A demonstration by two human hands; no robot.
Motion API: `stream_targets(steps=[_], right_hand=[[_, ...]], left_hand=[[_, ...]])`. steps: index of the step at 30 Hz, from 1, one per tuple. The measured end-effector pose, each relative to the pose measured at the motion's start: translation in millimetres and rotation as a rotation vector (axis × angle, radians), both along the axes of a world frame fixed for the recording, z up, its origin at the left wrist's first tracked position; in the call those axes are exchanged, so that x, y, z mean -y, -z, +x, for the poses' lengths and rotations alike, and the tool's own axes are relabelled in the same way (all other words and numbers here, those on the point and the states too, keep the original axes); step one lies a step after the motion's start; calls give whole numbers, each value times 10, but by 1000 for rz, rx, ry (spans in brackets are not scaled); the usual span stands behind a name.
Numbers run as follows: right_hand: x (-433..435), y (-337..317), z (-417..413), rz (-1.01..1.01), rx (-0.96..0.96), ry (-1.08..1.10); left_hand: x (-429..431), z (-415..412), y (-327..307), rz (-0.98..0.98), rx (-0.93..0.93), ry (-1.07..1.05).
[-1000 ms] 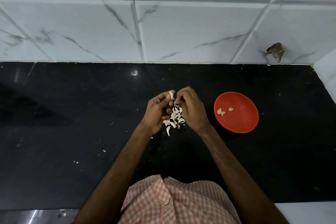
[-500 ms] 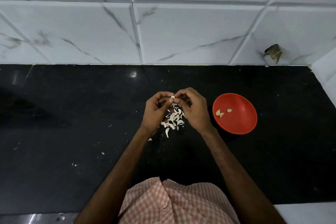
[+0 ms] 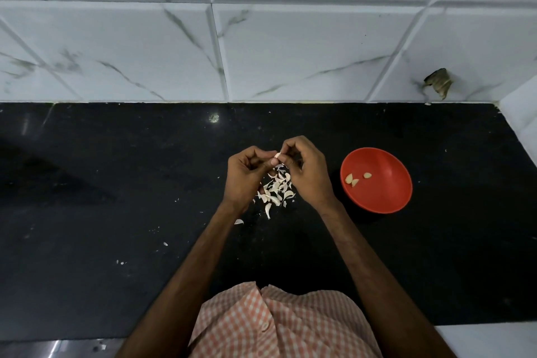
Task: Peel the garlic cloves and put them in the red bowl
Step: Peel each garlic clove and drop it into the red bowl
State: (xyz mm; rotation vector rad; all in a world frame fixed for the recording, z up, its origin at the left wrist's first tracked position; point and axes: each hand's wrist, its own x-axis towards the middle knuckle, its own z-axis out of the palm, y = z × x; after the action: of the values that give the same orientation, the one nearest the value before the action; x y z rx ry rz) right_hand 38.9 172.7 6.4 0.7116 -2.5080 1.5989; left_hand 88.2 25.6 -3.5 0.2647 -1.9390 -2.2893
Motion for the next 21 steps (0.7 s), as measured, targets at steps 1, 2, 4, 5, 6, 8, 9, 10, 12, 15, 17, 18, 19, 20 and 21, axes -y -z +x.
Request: stream_targets(steps=[1, 2, 4, 5, 6, 8, 9, 10, 12, 15, 17, 18, 19, 20, 21], right_hand=[[3, -7, -3, -4, 20, -14], [0, -17, -9, -7, 40, -34], [-24, -44, -38, 2, 70, -86], [-38, -56, -55, 17, 81, -114], [-50, -64, -70, 33, 88, -138], [-56, -62, -90, 47, 89, -160], [-56, -57, -93, 44, 88, -158], [-54, -52, -89, 37, 84, -150], [-33, -55, -89, 27, 56, -132], [11, -53, -98, 70, 3, -106], [36, -45, -96, 123, -41, -86], [46, -39, -93, 146, -69, -80], [53, -32, -89, 169, -103, -70], [60, -22, -83, 195, -136, -53], [66, -10, -76, 227, -169, -31]], left_hand=[[-3, 1, -5, 12, -9, -11], [-4, -1, -8, 24, -24, -17], [-1, -8, 6, 24, -54, -10], [-1, -11, 19, 19, -63, -2], [1, -8, 26, 18, -65, 5], [8, -13, 27, 18, -62, 9], [9, -23, 25, 16, -65, 13], [2, -29, 14, 14, -72, 16], [-19, -49, -9, 15, -80, 7], [-35, -45, -18, 10, -57, -22], [-23, -20, -21, 15, -33, -23], [-10, -10, -17, 23, -28, -15], [7, -5, -15, 28, -24, -2], [19, -5, -15, 24, -22, 11], [24, -7, -19, 16, -22, 22]])
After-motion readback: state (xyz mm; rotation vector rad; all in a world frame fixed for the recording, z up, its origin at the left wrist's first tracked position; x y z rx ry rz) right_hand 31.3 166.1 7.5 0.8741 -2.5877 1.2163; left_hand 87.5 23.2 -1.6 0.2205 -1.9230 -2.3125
